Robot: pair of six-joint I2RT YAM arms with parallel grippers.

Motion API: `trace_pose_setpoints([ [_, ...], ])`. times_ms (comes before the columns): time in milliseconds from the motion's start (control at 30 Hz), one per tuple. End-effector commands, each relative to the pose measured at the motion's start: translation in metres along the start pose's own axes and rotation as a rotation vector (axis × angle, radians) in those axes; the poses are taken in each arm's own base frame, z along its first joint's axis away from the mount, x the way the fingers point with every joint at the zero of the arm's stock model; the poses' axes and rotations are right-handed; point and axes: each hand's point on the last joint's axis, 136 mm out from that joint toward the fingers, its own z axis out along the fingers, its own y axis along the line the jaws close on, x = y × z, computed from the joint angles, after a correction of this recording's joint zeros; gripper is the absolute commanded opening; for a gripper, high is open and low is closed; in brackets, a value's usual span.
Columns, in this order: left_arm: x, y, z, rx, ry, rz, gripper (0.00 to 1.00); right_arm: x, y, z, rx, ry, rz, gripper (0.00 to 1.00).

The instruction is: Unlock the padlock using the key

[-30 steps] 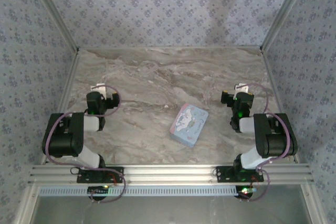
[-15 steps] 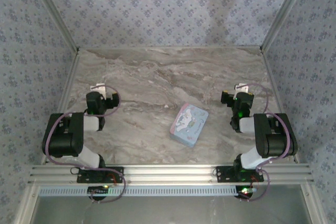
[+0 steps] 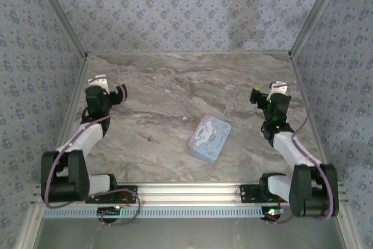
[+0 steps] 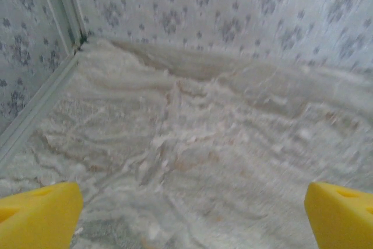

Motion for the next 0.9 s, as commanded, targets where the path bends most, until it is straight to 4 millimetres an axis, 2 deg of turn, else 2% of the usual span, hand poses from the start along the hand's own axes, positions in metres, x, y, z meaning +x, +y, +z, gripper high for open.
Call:
trace_pose_setpoints([
  [0, 0.007, -0.003, -0.012, 0.025, 0.125, -0.266, 0.98, 0.026, -0.015, -0.023, 0.084, 0.208, 0.288, 1.0],
  [33, 0.007, -0.01, -0.015, 0.065, 0.142, -0.298, 0.98, 0.036, -0.014, -0.029, 0.082, 0.268, 0.413, 1.0],
  [133, 0.012, -0.036, -0.025, 0.196, 0.196, -0.371, 0.97, 0.035, 0.008, -0.033, -0.102, 0.302, 0.471, 1.0],
  [200, 0.02, -0.052, -0.034, 0.246, 0.244, -0.389, 0.91, 0.041, 0.023, -0.039, -0.166, 0.363, 0.485, 0.98],
  [400, 0.062, -0.115, -0.072, 0.384, 0.399, -0.33, 0.86, 0.08, 0.066, -0.063, -0.269, 0.583, 0.472, 0.85],
  [533, 0.1, -0.152, -0.099, 0.452, 0.484, -0.281, 0.84, 0.111, 0.084, -0.082, -0.273, 0.693, 0.483, 0.83],
  [667, 0.126, -0.172, -0.119, 0.493, 0.534, -0.251, 0.84, 0.143, 0.106, -0.1, -0.289, 0.786, 0.466, 0.82],
  [867, 0.137, -0.184, -0.139, 0.519, 0.564, -0.207, 0.86, 0.159, 0.131, -0.11, -0.326, 0.842, 0.461, 0.82],
])
